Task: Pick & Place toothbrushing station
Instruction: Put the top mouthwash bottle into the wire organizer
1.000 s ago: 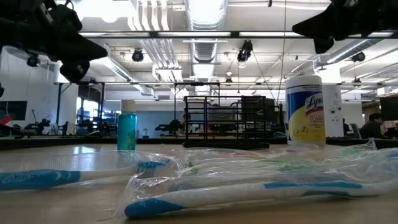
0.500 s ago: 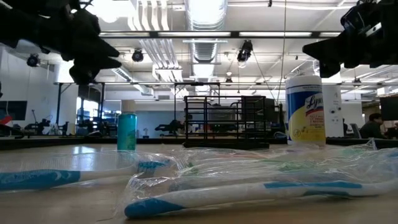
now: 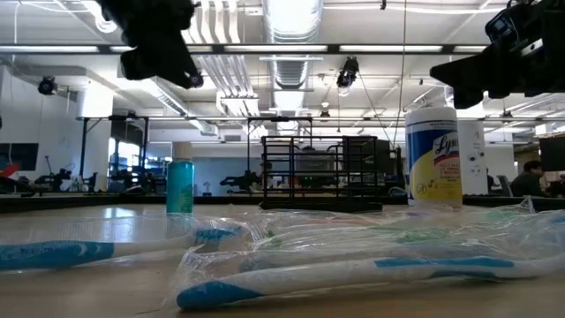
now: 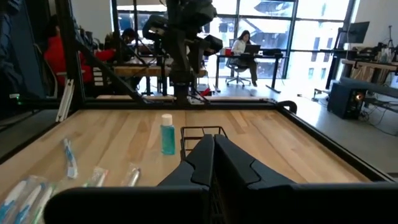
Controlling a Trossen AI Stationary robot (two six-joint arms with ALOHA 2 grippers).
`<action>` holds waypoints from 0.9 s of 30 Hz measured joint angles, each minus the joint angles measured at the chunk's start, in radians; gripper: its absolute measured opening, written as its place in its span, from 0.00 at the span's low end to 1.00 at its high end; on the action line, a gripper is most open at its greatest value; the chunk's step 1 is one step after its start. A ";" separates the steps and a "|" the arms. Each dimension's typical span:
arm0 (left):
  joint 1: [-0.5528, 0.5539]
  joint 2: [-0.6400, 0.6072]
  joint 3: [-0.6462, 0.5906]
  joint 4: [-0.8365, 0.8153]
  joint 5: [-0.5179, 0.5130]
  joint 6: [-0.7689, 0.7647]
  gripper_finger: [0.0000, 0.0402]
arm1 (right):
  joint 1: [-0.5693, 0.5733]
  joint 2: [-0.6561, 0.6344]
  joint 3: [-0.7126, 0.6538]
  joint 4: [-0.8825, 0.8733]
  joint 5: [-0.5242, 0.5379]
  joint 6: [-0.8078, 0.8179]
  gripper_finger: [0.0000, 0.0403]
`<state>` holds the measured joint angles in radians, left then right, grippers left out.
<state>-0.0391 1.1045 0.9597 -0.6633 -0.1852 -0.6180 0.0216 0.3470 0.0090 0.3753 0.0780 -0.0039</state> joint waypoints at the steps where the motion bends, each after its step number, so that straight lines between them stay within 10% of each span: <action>1: -0.004 0.040 0.039 -0.045 -0.001 -0.014 0.39 | 0.000 0.000 0.000 0.001 0.000 0.000 0.02; 10: -0.023 0.338 0.273 -0.339 0.066 -0.159 0.58 | 0.000 0.000 0.000 0.021 0.000 -0.014 0.02; 27: -0.069 0.561 0.315 -0.312 0.190 -0.195 0.69 | 0.000 0.000 0.000 0.061 0.000 -0.034 0.02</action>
<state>-0.1081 1.6655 1.2747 -0.9754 0.0047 -0.8131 0.0212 0.3470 0.0093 0.4366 0.0784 -0.0383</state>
